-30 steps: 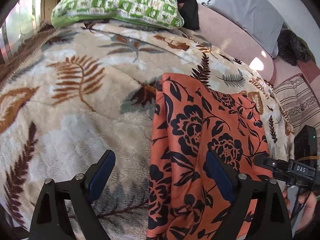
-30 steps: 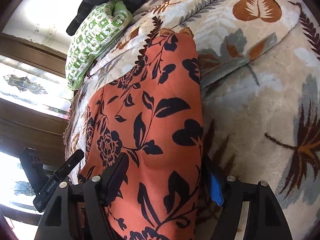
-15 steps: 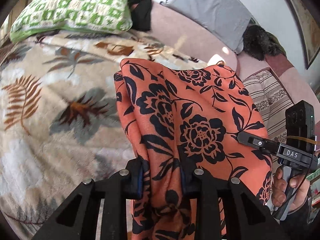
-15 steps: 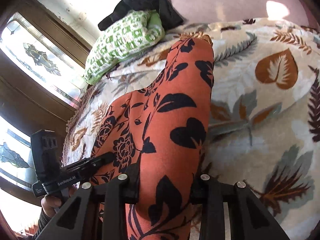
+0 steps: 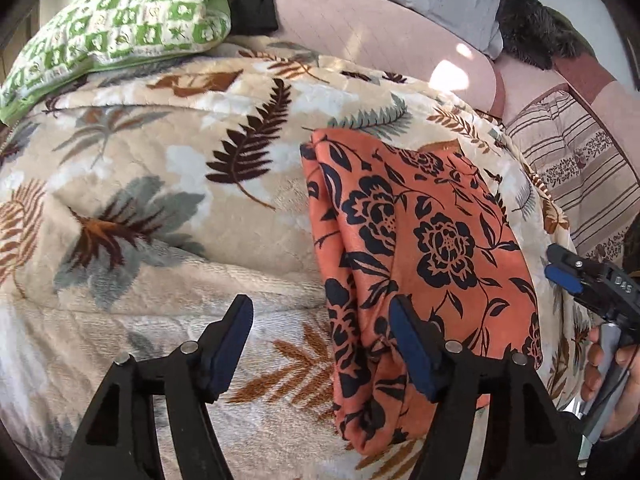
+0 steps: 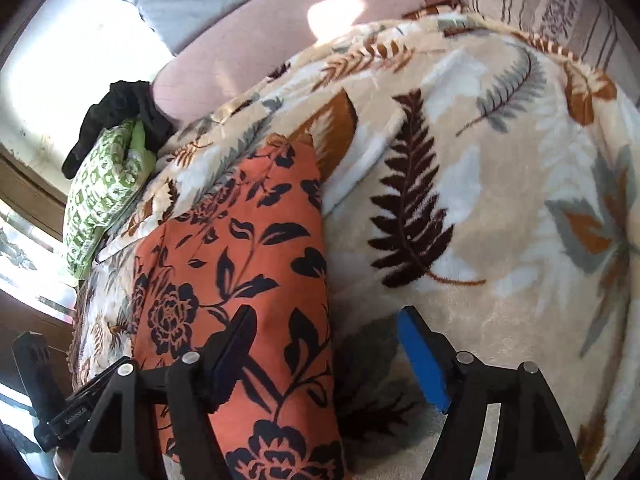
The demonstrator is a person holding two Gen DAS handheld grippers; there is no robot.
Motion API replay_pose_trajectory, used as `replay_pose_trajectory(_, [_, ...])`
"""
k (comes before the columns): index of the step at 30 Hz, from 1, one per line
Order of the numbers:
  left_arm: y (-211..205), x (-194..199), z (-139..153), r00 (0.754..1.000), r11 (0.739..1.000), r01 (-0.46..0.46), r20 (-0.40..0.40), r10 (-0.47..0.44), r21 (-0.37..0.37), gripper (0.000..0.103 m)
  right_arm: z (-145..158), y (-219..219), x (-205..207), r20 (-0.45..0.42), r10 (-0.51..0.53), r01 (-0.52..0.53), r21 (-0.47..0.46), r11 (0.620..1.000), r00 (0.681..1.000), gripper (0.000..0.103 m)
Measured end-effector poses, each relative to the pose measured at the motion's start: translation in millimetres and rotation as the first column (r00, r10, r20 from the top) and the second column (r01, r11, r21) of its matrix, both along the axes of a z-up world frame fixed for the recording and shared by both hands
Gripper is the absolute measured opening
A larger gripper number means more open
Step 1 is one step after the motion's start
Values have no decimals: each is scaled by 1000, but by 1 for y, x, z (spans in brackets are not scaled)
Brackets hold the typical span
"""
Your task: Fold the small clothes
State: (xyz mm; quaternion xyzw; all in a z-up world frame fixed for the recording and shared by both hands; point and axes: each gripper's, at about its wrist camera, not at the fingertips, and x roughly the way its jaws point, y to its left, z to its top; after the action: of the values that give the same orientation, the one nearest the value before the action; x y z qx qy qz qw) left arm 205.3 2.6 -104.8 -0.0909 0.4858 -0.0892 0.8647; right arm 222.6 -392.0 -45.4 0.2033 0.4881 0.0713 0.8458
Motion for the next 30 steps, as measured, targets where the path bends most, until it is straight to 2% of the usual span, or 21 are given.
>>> replay_pose_trajectory(3, [6, -12, 12, 999, 1000, -10, 47, 10, 14, 74, 30, 26, -15, 73, 86, -95, 123, 988, 994, 78])
replay_pose_trajectory(4, [3, -15, 10, 999, 999, -12, 40, 11, 42, 76, 33, 35, -19, 85, 120, -133, 162, 978, 989, 84])
replay_pose_trajectory(6, [-2, -14, 1, 1000, 992, -24, 2, 24, 123, 76, 18, 51, -19, 56, 163, -170, 184, 968, 985, 91])
replay_pose_trajectory(8, [-6, -23, 1, 999, 987, -31, -17, 34, 161, 76, -23, 61, -9, -91, 188, -173, 151, 973, 978, 91])
replay_pose_trajectory(9, [-6, -32, 6, 999, 987, -33, -2, 34, 158, 76, -34, 64, -11, -124, 188, -171, 133, 976, 974, 91])
replay_pose_trajectory(11, [-6, -51, 20, 998, 986, -38, 51, 30, 165, 78, -14, 68, -22, -69, 179, -174, 75, 982, 981, 91])
replay_pose_trajectory(12, [-6, -59, 27, 996, 982, -52, 74, 39, 182, 83, -1, 70, -29, -54, 178, -177, 33, 984, 983, 91])
replay_pose_trajectory(15, [-6, -82, 45, 987, 976, -100, 141, 74, 193, 88, 36, 77, -52, 35, 189, -183, -135, 974, 981, 91])
replay_pose_trajectory(17, [-8, -94, 55, 983, 974, -120, 161, 90, 191, 89, 50, 78, -74, 91, 191, -172, -188, 967, 977, 97])
replay_pose_trajectory(18, [-8, -100, 58, 982, 975, -121, 168, 90, 188, 90, 54, 79, -84, 102, 186, -161, -213, 964, 977, 103])
replay_pose_trajectory(19, [-8, -106, 62, 980, 975, -126, 179, 93, 183, 90, 56, 78, -95, 107, 180, -151, -236, 960, 978, 103])
replay_pose_trajectory(24, [-10, -130, 73, 969, 978, -170, 202, 144, 120, 90, 59, 74, -142, 75, 162, -137, -271, 953, 984, 103])
replay_pose_trajectory(26, [-14, -136, 77, 963, 975, -188, 216, 160, 117, 90, 63, 75, -150, 76, 157, -128, -293, 947, 985, 103])
replay_pose_trajectory(30, [-25, -144, 87, 959, 978, -168, 250, 132, 126, 91, 78, 77, -159, 97, 170, -129, -332, 935, 981, 103])
